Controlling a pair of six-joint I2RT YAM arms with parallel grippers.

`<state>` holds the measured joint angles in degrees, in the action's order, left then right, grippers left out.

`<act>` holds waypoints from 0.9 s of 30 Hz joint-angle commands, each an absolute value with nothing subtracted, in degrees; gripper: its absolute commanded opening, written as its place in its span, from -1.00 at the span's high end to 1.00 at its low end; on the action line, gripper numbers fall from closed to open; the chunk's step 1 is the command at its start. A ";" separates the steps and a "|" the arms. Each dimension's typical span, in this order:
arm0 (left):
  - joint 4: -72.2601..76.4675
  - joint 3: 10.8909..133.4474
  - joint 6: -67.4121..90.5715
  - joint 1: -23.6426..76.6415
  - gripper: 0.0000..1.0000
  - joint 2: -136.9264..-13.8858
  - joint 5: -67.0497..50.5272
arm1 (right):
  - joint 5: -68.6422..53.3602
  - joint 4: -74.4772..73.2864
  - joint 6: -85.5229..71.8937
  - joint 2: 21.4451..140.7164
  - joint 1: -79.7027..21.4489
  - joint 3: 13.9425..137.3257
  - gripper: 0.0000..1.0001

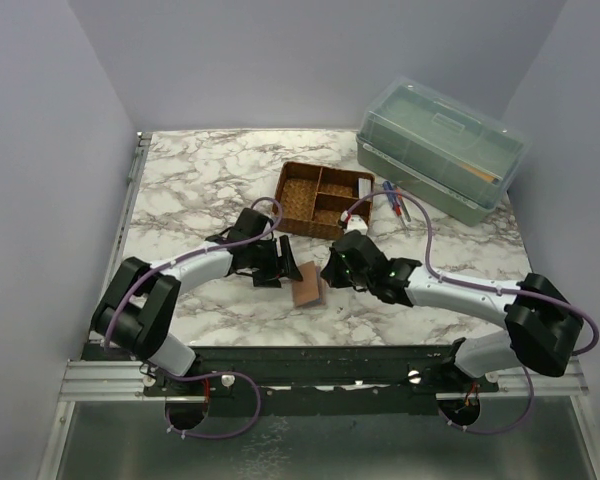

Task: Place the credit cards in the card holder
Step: Open the card holder at the center of the board.

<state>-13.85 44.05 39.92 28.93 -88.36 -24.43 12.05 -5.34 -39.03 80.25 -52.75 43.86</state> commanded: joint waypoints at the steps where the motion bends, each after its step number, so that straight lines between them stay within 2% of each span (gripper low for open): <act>1: -17.96 45.03 38.33 29.52 -0.44 -83.74 -18.38 | 8.81 -1.51 -39.26 77.82 -52.47 43.22 0.99; 7: -18.69 46.10 40.38 31.49 -0.56 -80.59 -18.44 | 8.50 -1.36 -39.26 76.43 -52.47 43.21 0.99; 16: -20.23 47.16 43.45 34.77 -0.72 -75.49 -12.46 | 7.93 -0.79 -40.30 74.36 -52.47 41.80 0.99; 19: -20.73 47.66 43.59 35.95 -0.72 -75.22 -9.72 | 8.05 -0.62 -40.45 73.20 -52.47 41.32 0.99; 23: -22.20 49.53 43.39 37.04 -0.57 -79.01 -8.88 | 8.30 -1.03 -40.56 72.51 -52.47 41.30 0.99; 27: -23.68 51.16 41.62 38.87 -0.59 -81.06 -6.16 | 8.09 -0.89 -40.70 71.71 -52.47 41.06 0.99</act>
